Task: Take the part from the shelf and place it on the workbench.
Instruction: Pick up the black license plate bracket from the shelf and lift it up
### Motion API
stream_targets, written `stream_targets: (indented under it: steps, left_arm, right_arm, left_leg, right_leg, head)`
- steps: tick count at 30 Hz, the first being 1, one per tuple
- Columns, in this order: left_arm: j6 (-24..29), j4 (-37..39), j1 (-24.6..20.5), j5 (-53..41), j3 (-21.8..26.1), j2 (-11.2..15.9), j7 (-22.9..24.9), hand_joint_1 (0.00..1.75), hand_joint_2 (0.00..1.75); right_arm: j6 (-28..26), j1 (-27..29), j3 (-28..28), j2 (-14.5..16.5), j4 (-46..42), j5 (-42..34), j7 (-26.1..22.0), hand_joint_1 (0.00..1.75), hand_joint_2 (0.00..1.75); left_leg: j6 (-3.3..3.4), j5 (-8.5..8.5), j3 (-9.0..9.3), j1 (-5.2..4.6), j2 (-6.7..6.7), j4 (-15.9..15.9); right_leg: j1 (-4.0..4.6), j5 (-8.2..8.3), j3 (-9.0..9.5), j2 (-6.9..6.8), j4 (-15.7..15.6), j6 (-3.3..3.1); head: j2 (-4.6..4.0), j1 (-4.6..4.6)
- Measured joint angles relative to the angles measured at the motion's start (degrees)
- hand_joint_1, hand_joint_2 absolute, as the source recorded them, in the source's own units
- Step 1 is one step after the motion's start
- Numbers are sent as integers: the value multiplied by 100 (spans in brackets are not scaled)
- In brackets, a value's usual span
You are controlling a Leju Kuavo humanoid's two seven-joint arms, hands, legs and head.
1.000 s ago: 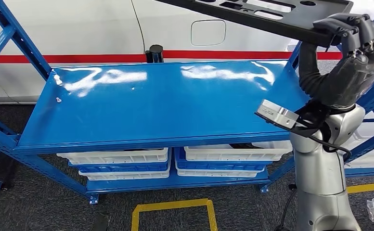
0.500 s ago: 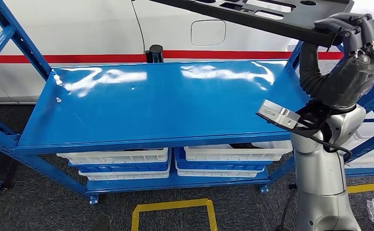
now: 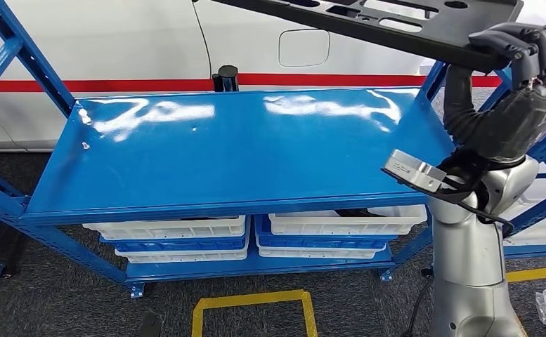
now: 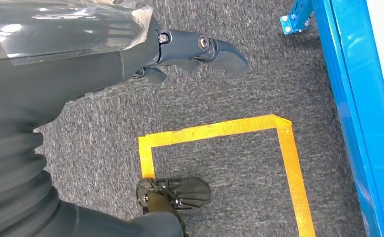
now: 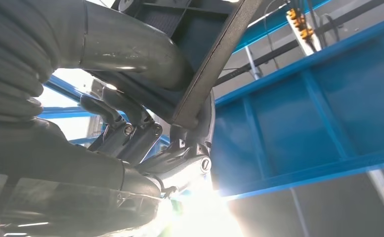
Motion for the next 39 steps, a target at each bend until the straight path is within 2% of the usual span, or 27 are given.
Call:
stream_targets:
  steps: [2,3,4,6,7,8,9,10,11,12,13,14,16,18,20,22,23,24,25,27,29,32,34,35,37,38,39]
  left_arm:
    - [31,0,-4,-7,-7,-2,52,0,175]
    - [43,0,-9,-7,-6,-3,78,0,175]
    - [53,0,-16,-7,-5,-5,101,0,175]
    - [66,0,-29,-7,-5,-9,126,0,175]
    - [67,1,-31,-7,-6,-12,137,0,175]
    - [67,1,-31,-7,-7,-14,145,0,175]
    - [65,2,-32,-7,-7,-15,156,0,175]
    - [62,2,-33,-7,-7,-16,167,0,175]
    - [56,2,-35,-7,-7,-15,174,0,175]
    - [50,2,-38,-7,-7,-13,180,0,175]
    - [45,2,-40,-7,-7,-11,183,0,175]
    - [42,2,-42,-7,-7,-7,185,0,175]
    - [43,3,-43,-7,-7,-2,187,0,175]
    - [44,4,-46,-7,-7,1,188,0,175]
    - [48,4,-49,-2,-7,1,188,0,175]
    - [59,6,-48,9,-7,0,188,0,175]
    - [65,7,-48,21,-7,1,188,0,175]
    - [70,8,-47,34,-6,2,188,0,175]
    - [74,9,-47,48,-6,4,187,0,175]
    - [74,9,-52,69,-6,10,184,0,175]
    - [71,9,-62,93,-6,16,174,0,175]
    - [67,9,-63,115,-5,21,153,0,175]
    - [67,9,-68,115,-3,27,139,0,175]
    - [67,9,-71,116,-2,28,135,0,175]
    - [65,10,-72,117,-2,23,131,0,175]
    - [64,12,-71,118,-2,20,131,0,175]
    - [63,14,-71,118,-2,19,131,0,175]
  right_arm:
    - [-1,32,-25,27,0,-13,-16,175,175]
    - [-1,47,-40,33,0,-14,-24,175,175]
    - [-1,69,-63,37,1,-16,-40,175,175]
    - [-1,141,-115,46,2,-23,-73,175,175]
    - [-1,186,-137,49,4,-26,-88,175,175]
    - [-1,224,-154,52,9,-27,-98,175,175]
    - [-1,249,-166,58,16,-26,-107,175,175]
    - [-1,259,-172,64,24,-22,-113,175,175]
    - [-1,259,-175,70,31,-18,-118,175,175]
    - [-1,258,-178,77,37,-15,-122,175,175]
    - [-1,260,-180,88,43,-14,-125,175,175]
    - [-1,264,-183,98,50,-13,-127,175,175]
    - [-1,270,-186,115,59,-14,-129,175,175]
    - [-2,264,-187,129,61,-10,-129,175,175]
    - [-3,257,-190,157,65,-2,-129,175,175]
    - [-3,256,-190,187,80,6,-129,175,175]
    - [-3,257,-189,202,92,8,-132,175,175]
    - [-3,258,-189,215,103,7,-137,175,175]
    - [-3,256,-189,229,112,6,-143,175,175]
    - [-3,241,-189,252,125,2,-154,175,175]
    - [-4,212,-189,271,138,-3,-162,175,175]
    - [-5,192,-188,295,164,-4,-184,175,175]
    - [-7,182,-191,298,175,-3,-193,175,175]
    - [-7,178,-193,297,181,-3,-196,175,175]
    - [-8,176,-196,297,199,-3,-197,175,175]
    - [-8,180,-198,296,210,-3,-197,175,175]
    - [-8,182,-199,296,221,-3,-197,175,175]
  left_leg:
    - [56,24,33,8,1,-55]
    - [79,43,56,21,8,-96]
    - [101,60,77,35,15,-132]
    - [121,69,84,42,16,-152]
    - [120,67,82,41,13,-151]
    - [115,66,80,41,10,-149]
    - [103,65,80,46,7,-144]
    - [81,63,80,55,2,-132]
    - [46,53,74,60,-4,-106]
    - [-1,35,60,55,-10,-67]
    - [-47,19,44,45,-15,-30]
    - [-90,11,28,33,-17,-2]
    - [-150,28,19,39,-16,-5]
    - [-199,-41,-32,71,-6,70]
    - [-246,-334,-246,87,8,544]
    - [-279,-684,-589,89,13,1324]
    - [-283,-759,-705,90,14,1583]
    - [-277,-732,-723,89,14,1635]
    - [-259,-604,-620,89,14,1446]
    - [-207,-281,-204,83,12,683]
    - [-168,-148,79,56,7,154]
    - [-99,-123,102,23,1,54]
    - [-10,-64,97,35,10,-2]
    - [30,-36,87,41,16,-22]
    - [74,1,40,25,17,-23]
    - [82,19,14,19,17,-22]
    - [84,40,-11,15,17,-20]
  right_leg:
    - [-18,-15,-9,2,21,34]
    - [-20,-80,-61,4,127,20]
    - [-23,-196,-177,8,365,-7]
    - [-23,-507,-570,24,1148,-68]
    - [-23,-620,-771,32,1529,-72]
    - [-27,-654,-896,38,1737,-50]
    - [-37,-598,-913,40,1722,-6]
    - [-55,-462,-812,39,1469,53]
    - [-81,-286,-627,38,1060,117]
    - [-90,-140,-447,41,691,149]
    - [-96,-42,-323,48,430,139]
    - [-94,7,-264,56,302,100]
    - [-78,24,-284,68,315,-13]
    - [-91,45,-287,68,318,-90]
    - [-102,62,-286,64,311,-163]
    - [-80,66,-298,59,313,-205]
    - [-69,67,-302,57,314,-212]
    - [-58,66,-301,56,314,-213]
    - [-52,65,-297,57,315,-213]
    - [-36,65,-288,60,316,-209]
    - [-4,72,-310,60,320,-193]
    - [5,88,-350,49,310,-124]
    - [6,-61,-442,46,492,-116]
    - [11,-224,-555,46,758,-140]
    - [17,-585,-852,49,1519,-189]
    - [19,-691,-957,50,1816,-185]
    - [20,-713,-972,49,1924,-159]
  head:
    - [0,1]
    - [0,4]
    - [0,11]
    - [0,20]
    - [0,22]
    - [0,22]
    - [0,23]
    - [0,22]
    - [0,28]
    - [0,35]
    - [0,37]
    - [0,34]
    - [0,19]
    - [0,14]
    - [0,7]
    - [0,1]
    - [0,1]
    - [0,1]
    - [0,0]
    - [-1,1]
    - [-1,4]
    - [0,6]
    - [0,16]
    - [0,23]
    - [0,33]
    - [0,34]
    - [0,36]
